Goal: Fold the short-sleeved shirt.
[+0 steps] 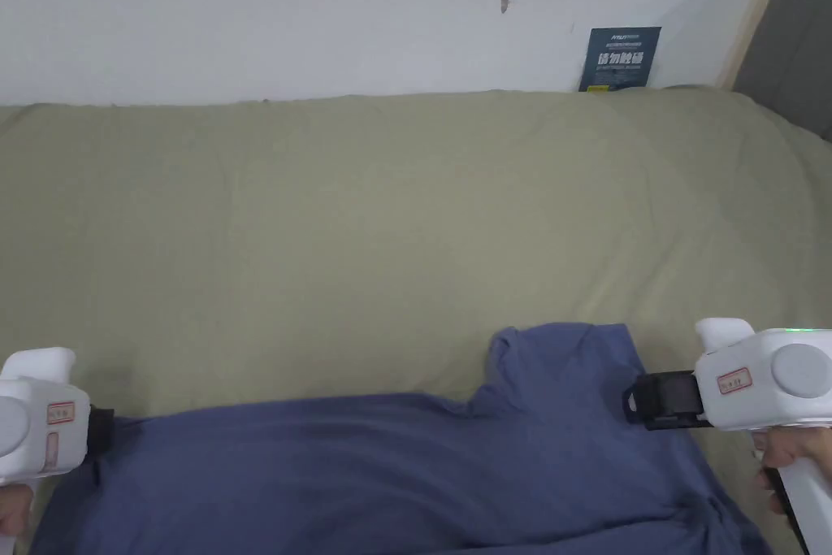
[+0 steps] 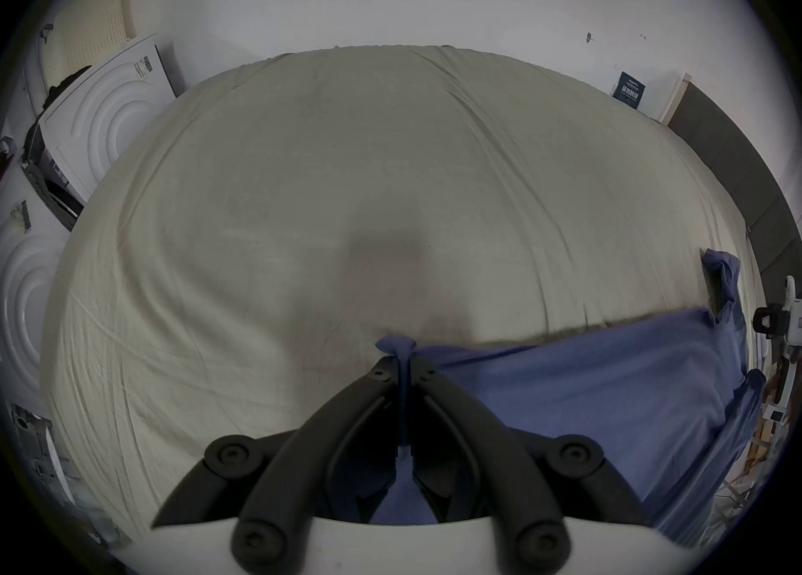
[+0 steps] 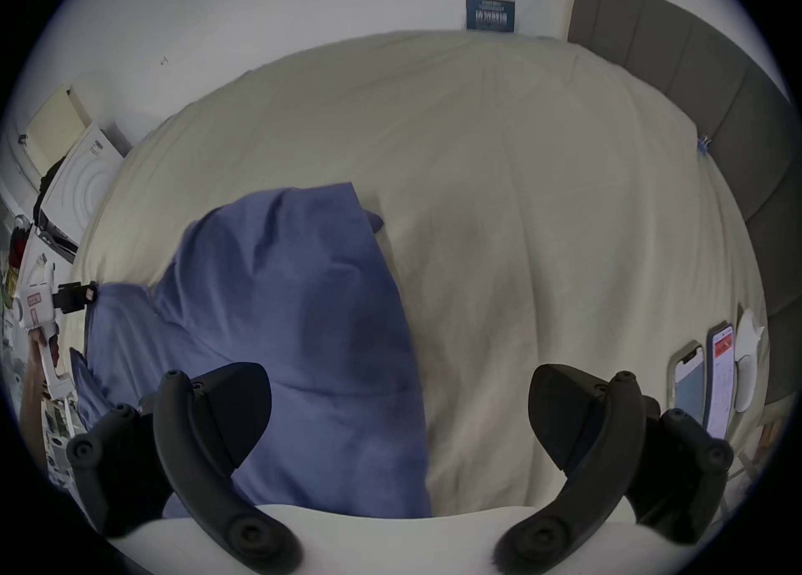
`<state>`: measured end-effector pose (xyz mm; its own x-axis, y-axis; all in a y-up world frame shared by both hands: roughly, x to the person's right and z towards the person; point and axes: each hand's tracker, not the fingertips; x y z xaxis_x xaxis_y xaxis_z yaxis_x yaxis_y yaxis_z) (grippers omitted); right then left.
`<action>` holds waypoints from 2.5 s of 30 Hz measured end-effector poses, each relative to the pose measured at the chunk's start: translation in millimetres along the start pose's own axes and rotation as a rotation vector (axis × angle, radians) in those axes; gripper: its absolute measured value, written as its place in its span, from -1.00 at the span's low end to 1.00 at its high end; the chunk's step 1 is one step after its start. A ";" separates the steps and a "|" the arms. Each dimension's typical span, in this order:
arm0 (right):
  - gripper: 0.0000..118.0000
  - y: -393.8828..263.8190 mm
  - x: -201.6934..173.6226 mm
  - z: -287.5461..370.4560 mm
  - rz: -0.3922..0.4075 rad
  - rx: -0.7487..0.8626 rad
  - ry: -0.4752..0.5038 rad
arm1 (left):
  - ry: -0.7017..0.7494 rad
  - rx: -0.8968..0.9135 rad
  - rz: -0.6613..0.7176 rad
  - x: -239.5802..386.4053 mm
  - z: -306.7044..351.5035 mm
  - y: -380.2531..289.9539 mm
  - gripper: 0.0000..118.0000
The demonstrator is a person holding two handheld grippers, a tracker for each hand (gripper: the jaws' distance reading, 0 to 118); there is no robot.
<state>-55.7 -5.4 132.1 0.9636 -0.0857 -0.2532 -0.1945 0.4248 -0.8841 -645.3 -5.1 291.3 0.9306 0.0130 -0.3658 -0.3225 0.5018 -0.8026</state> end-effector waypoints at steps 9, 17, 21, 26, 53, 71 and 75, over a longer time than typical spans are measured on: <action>-0.95 -2.3 -3.0 16.8 0.017 0.025 -0.003 | -0.005 -0.009 -0.009 -2.4 1.1 0.1 -1.00; -0.96 -18.1 -8.2 66.9 -0.002 0.120 0.044 | -0.026 0.033 0.008 -12.9 45.5 -13.1 -1.00; -0.96 -35.6 -8.9 97.2 -0.002 0.149 0.075 | -0.041 0.078 0.018 -22.4 79.5 -25.0 -1.00; -0.96 -63.7 -6.5 136.4 -0.001 0.207 0.114 | -0.076 0.137 0.063 -39.1 123.3 -47.6 -1.00; -0.95 -233.8 9.1 134.4 0.053 0.111 0.104 | -0.125 0.118 0.043 -71.3 142.5 -228.8 -0.96; -0.99 -242.6 -74.9 199.5 0.023 0.358 -0.020 | -0.130 0.124 0.218 -97.4 196.8 -204.4 -1.00; -0.99 -249.1 -95.3 209.0 0.035 0.391 0.017 | -0.211 0.093 0.292 -112.6 183.1 -205.3 -1.00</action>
<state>-60.8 85.3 458.5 0.9538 -0.0791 -0.2899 -0.1393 0.7386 -0.6596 -652.2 48.7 583.5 0.8200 0.3405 -0.4601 -0.5717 0.5270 -0.6289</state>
